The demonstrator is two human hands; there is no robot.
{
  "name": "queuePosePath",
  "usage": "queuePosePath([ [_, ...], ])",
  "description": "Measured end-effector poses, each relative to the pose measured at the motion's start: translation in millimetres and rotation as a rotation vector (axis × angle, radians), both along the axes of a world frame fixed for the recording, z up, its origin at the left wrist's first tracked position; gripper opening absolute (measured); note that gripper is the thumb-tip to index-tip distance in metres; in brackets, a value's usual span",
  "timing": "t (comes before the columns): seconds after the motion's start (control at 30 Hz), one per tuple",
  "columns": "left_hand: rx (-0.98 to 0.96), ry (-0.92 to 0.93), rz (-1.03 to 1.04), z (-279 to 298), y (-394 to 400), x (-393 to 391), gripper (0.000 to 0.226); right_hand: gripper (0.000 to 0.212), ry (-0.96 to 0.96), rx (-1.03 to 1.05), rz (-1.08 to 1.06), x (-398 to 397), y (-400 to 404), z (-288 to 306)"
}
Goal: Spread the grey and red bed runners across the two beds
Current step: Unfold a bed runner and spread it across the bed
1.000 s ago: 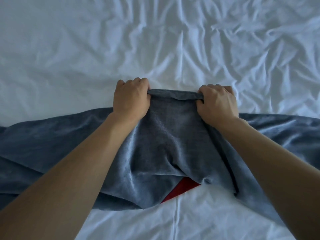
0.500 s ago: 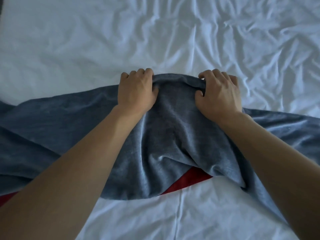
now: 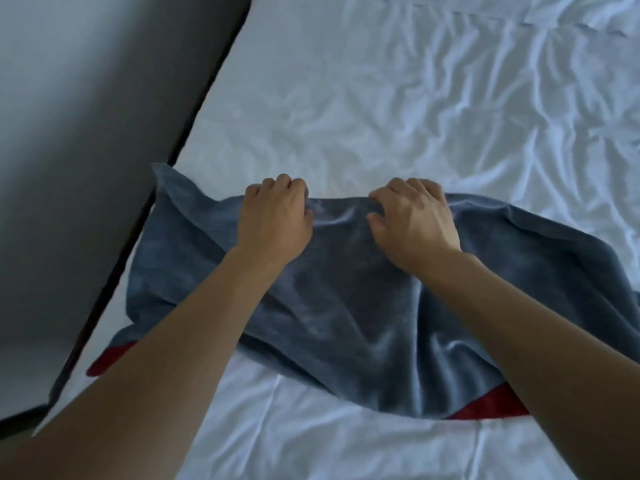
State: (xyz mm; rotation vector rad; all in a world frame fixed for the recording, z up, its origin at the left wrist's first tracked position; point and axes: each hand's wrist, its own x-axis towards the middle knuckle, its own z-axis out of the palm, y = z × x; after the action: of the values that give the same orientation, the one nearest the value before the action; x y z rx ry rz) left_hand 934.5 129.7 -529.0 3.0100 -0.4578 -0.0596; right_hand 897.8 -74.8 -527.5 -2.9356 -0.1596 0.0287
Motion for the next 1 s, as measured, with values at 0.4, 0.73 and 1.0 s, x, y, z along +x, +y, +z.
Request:
queuePosePath([
  [0.4,0.133,0.304,-0.209,-33,90,72,0.024,0.025,0.203,-0.029,-0.015,58,116,-32],
  [0.73,0.140,0.159,-0.161,-30,149,97,0.014,0.015,0.117,-0.017,-0.016,86,177,-36],
  [1.0,0.058,0.107,-0.093,-44,194,120,0.013,0.020,0.101,-0.064,0.012,126,221,-53],
])
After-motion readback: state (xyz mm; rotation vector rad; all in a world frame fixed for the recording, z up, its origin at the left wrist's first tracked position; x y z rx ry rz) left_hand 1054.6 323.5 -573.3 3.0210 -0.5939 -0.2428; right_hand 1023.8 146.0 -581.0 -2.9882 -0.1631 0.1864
